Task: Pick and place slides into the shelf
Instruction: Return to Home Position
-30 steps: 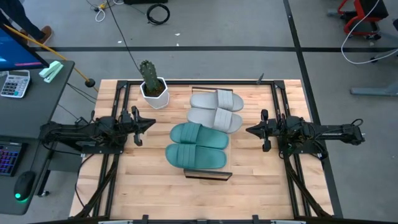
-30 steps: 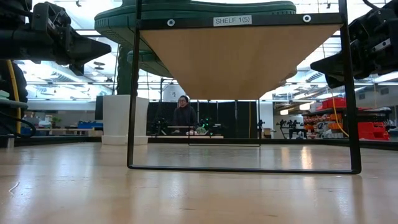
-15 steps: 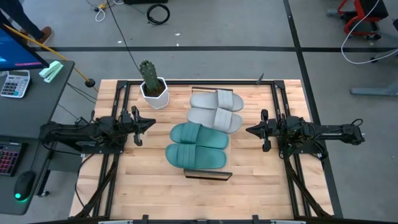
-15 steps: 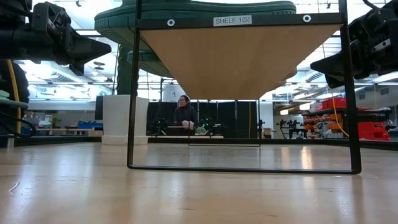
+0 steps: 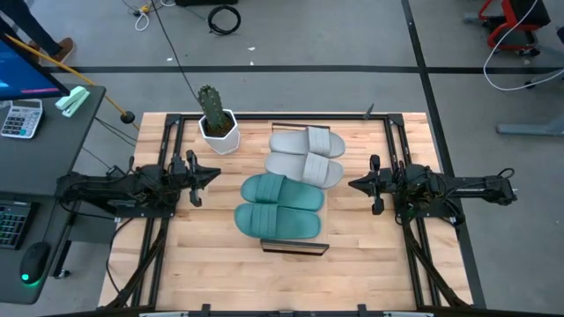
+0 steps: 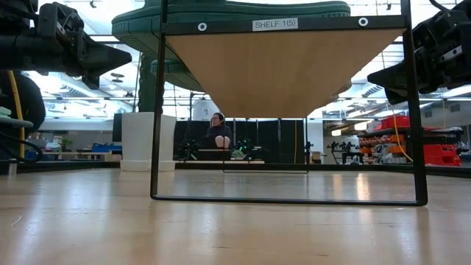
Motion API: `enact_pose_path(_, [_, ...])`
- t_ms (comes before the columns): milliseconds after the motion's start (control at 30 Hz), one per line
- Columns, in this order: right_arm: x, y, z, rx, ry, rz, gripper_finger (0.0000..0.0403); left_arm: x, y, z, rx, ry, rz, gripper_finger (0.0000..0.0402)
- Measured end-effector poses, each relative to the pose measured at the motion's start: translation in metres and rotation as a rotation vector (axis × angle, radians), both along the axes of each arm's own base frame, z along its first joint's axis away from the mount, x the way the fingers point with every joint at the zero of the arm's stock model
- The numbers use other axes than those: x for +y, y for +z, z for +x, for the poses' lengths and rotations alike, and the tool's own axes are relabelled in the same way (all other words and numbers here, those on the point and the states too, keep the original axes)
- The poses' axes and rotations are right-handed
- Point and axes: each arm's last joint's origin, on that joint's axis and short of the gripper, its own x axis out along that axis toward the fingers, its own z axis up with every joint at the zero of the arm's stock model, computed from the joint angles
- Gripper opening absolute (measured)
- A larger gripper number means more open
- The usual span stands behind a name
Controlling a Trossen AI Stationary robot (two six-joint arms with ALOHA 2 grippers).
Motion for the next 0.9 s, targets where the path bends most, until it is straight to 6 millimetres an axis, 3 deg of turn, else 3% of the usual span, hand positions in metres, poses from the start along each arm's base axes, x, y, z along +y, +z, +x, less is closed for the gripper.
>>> enact_pose_path(367, [0.0,-0.0001,0.0,0.001,0.0,0.0,0.0016,0.0,0.0,0.0,0.0,0.0,0.001,0.0025])
enact_pose_path(900, [0.0,-0.0002,0.0,0.001,0.0,0.0,0.0016,0.0,-0.0001,0.0,0.0,0.0,0.001,0.0037])
